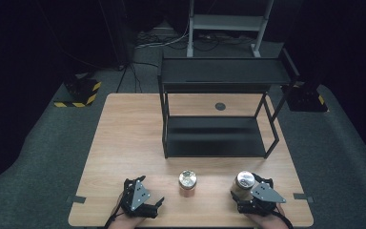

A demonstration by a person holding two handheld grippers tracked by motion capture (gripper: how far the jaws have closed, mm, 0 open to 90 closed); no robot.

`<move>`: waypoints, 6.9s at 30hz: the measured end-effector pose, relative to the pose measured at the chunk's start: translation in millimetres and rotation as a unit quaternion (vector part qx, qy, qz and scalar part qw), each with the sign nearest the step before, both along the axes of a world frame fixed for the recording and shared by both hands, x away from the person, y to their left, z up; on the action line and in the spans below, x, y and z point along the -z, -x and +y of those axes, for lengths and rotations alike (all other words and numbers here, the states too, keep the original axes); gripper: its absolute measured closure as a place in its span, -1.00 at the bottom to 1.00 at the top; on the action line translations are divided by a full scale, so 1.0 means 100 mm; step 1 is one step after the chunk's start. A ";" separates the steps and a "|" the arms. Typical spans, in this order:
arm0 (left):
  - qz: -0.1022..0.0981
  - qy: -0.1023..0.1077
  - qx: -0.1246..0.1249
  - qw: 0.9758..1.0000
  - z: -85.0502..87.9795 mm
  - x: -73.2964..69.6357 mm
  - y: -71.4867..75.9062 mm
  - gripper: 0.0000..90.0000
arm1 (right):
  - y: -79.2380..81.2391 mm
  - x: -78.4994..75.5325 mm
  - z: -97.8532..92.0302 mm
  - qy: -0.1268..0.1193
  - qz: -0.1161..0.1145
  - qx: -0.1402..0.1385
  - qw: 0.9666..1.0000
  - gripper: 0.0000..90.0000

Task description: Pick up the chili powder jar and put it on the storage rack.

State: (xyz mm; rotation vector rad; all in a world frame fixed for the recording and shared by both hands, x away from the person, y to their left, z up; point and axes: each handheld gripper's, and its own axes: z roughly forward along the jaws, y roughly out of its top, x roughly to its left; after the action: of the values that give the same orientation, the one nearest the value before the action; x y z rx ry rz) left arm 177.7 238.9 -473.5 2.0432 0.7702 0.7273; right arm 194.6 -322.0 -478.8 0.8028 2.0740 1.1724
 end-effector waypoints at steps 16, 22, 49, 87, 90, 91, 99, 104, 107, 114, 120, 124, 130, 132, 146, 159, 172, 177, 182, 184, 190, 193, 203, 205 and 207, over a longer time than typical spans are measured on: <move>0.006 -0.010 -0.003 1.000 -0.04 -0.02 -0.02 -0.98 | 0.01 0.00 0.01 0.002 -0.002 0.002 1.000 -0.99; 0.001 -0.016 -0.005 1.000 -0.05 -0.02 0.00 -0.98 | 0.01 0.01 -0.01 -0.006 0.000 0.005 1.000 -0.99; -0.009 0.036 0.006 0.999 0.04 -0.11 0.06 -0.98 | -0.01 0.00 -0.03 -0.012 0.006 0.002 1.000 -0.99; -0.021 0.081 0.077 0.993 -0.26 -0.36 -0.16 -0.98 | -0.01 0.00 -0.03 -0.011 0.005 0.003 1.000 -0.99; -0.018 0.087 0.082 0.993 -0.30 -0.34 -0.19 -0.99 | -0.01 0.00 -0.03 -0.011 0.005 0.003 1.000 -0.99; -0.019 0.089 0.084 0.992 -0.31 -0.33 -0.21 -0.99 | -0.01 0.00 -0.03 -0.011 0.005 0.003 1.000 -0.99; -0.015 0.102 0.087 0.991 -0.39 -0.28 -0.28 -0.99 | 0.00 0.00 -0.02 -0.012 0.004 0.005 1.000 -0.99; -0.016 0.112 0.089 0.990 -0.42 -0.25 -0.32 -0.99 | -0.01 0.00 -0.03 -0.012 0.005 0.004 1.000 -0.99; -0.014 0.115 0.090 0.989 -0.45 -0.23 -0.35 -0.99 | -0.01 0.00 -0.03 -0.012 0.004 0.003 1.000 -0.99; -0.004 0.135 0.090 0.987 -0.50 -0.15 -0.42 -0.96 | -0.01 0.00 -0.02 -0.009 0.004 0.002 1.000 -0.99; 0.000 0.152 0.088 0.984 -0.51 -0.09 -0.44 -0.76 | -0.01 0.01 -0.03 -0.013 0.004 0.003 1.000 -0.99; -0.008 0.161 0.088 0.983 -0.48 -0.05 -0.43 -0.57 | -0.01 0.01 -0.03 -0.012 0.004 0.002 1.000 -0.99; -0.009 0.164 0.086 0.983 -0.46 -0.01 -0.42 -0.38 | -0.01 0.01 -0.03 -0.013 0.005 0.004 1.000 -0.99; -0.010 0.165 0.088 0.982 -0.45 0.00 -0.42 -0.35 | -0.01 0.01 -0.03 -0.013 0.005 0.003 1.000 -0.99; -0.015 0.171 0.093 0.981 -0.43 0.03 -0.41 -0.23 | -0.01 0.01 -0.04 -0.015 0.006 0.004 1.000 -0.99; -0.030 0.181 0.070 0.981 -0.29 -0.15 -0.42 -0.23 | -0.01 0.01 -0.04 -0.017 0.006 0.004 1.000 -0.99; -0.058 0.187 0.050 0.979 -0.18 -0.45 -0.43 -0.23 | -0.01 0.01 -0.04 -0.017 0.006 0.005 1.000 -0.99; -0.069 0.192 0.038 0.978 -0.16 -0.55 -0.44 -0.23 | -0.01 0.01 -0.04 -0.018 0.007 0.005 1.000 -0.99; -0.080 0.194 0.026 0.977 -0.17 -0.69 -0.49 -0.23 | -0.01 0.01 -0.05 -0.019 0.007 0.004 1.000 -0.99; -0.083 0.196 0.024 0.977 -0.18 -0.71 -0.49 -0.23 | -0.01 0.01 -0.05 -0.019 0.007 0.004 1.000 -0.99; -0.100 0.193 0.020 0.976 -0.20 -0.89 -0.56 -0.23 | -0.01 0.01 -0.05 -0.020 0.007 0.004 1.000 -0.99; -0.107 0.197 0.018 0.975 -0.20 -1.00 -0.61 -0.23 | -0.01 0.01 -0.05 -0.020 0.007 0.005 1.000 -0.99; -0.123 0.197 0.017 0.973 -0.24 -1.24 -0.71 -0.23 | -0.02 0.01 -0.06 -0.024 0.008 0.005 1.000 -0.99; -0.128 0.195 0.019 0.972 -0.25 -1.31 -0.74 -0.23 | -0.02 0.01 -0.06 -0.024 0.009 0.005 1.000 -0.99; -0.129 0.195 0.019 0.972 -0.26 -1.33 -0.75 -0.23 | -0.02 0.01 -0.06 -0.025 0.009 0.006 1.000 -0.99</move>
State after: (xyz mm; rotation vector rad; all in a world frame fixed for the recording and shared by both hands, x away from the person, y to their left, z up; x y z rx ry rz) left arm 252.6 213.0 -340.8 1.5703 0.6601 0.7371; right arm 196.1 -328.4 -479.8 0.8511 2.0587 1.2203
